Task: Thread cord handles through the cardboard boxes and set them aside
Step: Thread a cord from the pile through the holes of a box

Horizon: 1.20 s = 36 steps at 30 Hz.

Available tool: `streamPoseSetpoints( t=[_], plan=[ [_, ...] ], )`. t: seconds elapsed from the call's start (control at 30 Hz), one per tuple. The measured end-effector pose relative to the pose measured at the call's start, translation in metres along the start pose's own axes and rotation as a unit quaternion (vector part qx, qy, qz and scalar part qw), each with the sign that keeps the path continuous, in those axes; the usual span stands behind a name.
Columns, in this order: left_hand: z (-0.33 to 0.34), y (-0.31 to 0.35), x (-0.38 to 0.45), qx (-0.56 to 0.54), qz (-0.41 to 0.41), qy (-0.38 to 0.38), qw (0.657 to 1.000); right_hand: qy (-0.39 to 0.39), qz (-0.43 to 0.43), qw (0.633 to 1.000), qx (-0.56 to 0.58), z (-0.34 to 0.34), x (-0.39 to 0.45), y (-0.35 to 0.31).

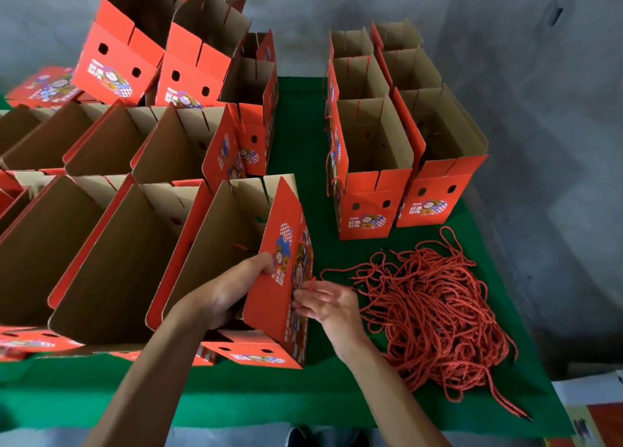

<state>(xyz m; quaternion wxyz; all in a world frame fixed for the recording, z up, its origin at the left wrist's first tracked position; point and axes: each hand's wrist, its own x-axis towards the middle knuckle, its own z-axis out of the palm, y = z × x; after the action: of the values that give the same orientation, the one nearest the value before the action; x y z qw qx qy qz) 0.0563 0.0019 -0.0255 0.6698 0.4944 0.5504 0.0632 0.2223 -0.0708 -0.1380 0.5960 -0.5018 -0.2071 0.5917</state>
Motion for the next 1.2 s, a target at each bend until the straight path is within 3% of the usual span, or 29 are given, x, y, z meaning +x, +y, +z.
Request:
streamPoseSetpoints(
  t=[0.13, 0.2, 0.37, 0.63, 0.8, 0.9, 1.03, 1.13, 1.2],
  plan=[
    [-0.002, -0.001, 0.006, -0.043, -0.016, -0.082, 0.996, 0.016, -0.033, 0.998, -0.050, 0.000, 0.002, 0.006],
    [0.001, -0.001, 0.008, -0.039, -0.039, -0.077, 0.995, 0.034, -0.029, 0.997, -0.064, -0.002, 0.003, 0.009],
    [0.022, 0.002, 0.014, 0.210, 0.034, -0.014, 0.977, 0.044, 0.029, 0.997, -0.048, -0.006, -0.003, 0.015],
    [0.038, 0.013, 0.028, 0.353, 0.039, -0.023, 0.934, 0.033, 0.007, 0.998, -0.049, -0.008, 0.000, 0.015],
    [0.037, 0.012, 0.036, 0.475, 0.026, -0.015, 0.879, 0.002, -0.015, 0.995, -0.101, -0.012, 0.001, 0.020],
    [0.048, 0.015, 0.035, 0.493, 0.024, 0.006, 0.869, -0.010, -0.026, 0.994, -0.104, -0.014, -0.005, 0.024],
    [0.060, 0.021, 0.030, 0.529, 0.012, 0.095, 0.843, 0.005, -0.016, 0.998, -0.065, -0.013, -0.007, 0.019],
    [0.054, 0.020, 0.023, 0.519, 0.031, 0.129, 0.844, 0.047, 0.044, 0.998, -0.002, -0.009, 0.001, 0.012],
    [0.047, 0.015, 0.015, 0.523, 0.064, 0.193, 0.828, 0.086, 0.106, 0.988, 0.072, -0.010, 0.011, 0.008]
  ],
)
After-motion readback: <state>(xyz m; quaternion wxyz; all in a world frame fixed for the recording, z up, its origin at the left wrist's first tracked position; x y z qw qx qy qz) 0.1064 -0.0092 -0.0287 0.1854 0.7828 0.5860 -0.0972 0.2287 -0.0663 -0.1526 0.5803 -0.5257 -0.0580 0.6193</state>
